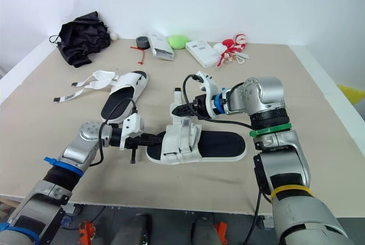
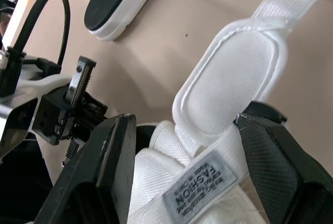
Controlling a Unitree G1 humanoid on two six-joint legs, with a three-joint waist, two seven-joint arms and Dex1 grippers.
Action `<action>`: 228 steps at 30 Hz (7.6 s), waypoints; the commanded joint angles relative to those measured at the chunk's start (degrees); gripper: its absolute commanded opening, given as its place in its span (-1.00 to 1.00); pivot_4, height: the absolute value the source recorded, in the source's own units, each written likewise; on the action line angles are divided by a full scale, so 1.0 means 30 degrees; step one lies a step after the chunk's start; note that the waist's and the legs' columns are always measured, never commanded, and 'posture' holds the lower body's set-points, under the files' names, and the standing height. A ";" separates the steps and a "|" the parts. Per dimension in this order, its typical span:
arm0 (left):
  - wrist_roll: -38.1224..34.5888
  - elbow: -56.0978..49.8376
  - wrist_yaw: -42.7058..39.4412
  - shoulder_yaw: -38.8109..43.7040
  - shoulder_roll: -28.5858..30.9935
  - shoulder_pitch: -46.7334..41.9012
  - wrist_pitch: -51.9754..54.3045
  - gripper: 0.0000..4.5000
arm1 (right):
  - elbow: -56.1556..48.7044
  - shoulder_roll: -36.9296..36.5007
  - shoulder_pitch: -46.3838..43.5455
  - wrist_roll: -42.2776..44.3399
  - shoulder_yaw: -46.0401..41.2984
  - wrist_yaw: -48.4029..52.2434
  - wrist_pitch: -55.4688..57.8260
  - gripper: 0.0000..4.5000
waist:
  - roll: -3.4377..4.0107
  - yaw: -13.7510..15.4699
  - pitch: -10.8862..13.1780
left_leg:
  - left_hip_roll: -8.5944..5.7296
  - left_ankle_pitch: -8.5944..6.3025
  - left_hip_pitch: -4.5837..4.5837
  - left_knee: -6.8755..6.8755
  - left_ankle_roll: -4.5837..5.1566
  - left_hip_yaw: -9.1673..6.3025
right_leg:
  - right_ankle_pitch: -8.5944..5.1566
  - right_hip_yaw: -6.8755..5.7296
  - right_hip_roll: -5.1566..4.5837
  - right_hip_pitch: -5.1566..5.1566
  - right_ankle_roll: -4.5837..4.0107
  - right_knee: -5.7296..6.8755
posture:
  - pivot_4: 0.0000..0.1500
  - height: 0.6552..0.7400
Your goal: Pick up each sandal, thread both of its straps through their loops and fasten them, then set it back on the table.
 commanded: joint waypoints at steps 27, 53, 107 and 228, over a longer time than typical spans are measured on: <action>0.1673 0.0811 0.0693 -0.0828 0.0469 0.1239 0.1460 -1.00 | 1.4630 0.3973 -0.5646 -0.5862 -0.2075 0.3884 -1.0946 0.49 | 0.0036 -0.0027 0.0022 | 0.0004 0.0003 -0.0010 -0.0007 0.0003 -0.0013 | 0.0016 0.0016 0.0052 0.0030 -0.0010 0.0070 | 1.00 0.95; 0.1726 0.0963 0.0609 -0.1093 0.0268 0.1292 0.1356 -1.00 | -0.1901 0.2243 0.1175 -0.3478 -0.2304 1.1707 -1.2048 -0.98 | 0.0050 0.0013 0.0031 | 0.0005 0.0019 -0.0017 0.0009 -0.0021 -0.0061 | 0.0020 0.0047 0.0106 0.0039 0.0012 0.0116 | 1.00 0.95; 0.1716 0.1734 0.0540 -0.1200 0.0169 0.0874 0.1100 -1.00 | -0.9627 -0.2193 0.0861 0.2555 0.3064 0.1961 0.4208 0.48 | -0.0026 0.0006 -0.0026 | 0.0082 -0.0061 0.0183 -0.0008 -0.0187 -0.0008 | -0.0045 0.0013 0.0096 0.0057 -0.0132 0.0120 | 1.00 0.95; 0.1919 0.3209 -0.0133 -0.1637 -0.0092 -0.0099 0.0536 -1.00 | -1.4002 -1.4321 1.8793 -0.2703 -0.1705 0.3062 -3.0936 -0.03 | -0.0093 -0.0009 0.0011 | 0.0061 -0.0067 0.0286 -0.0030 -0.0198 0.0034 | -0.0127 0.0052 0.0069 0.0220 -0.0062 0.0004 | 1.00 0.95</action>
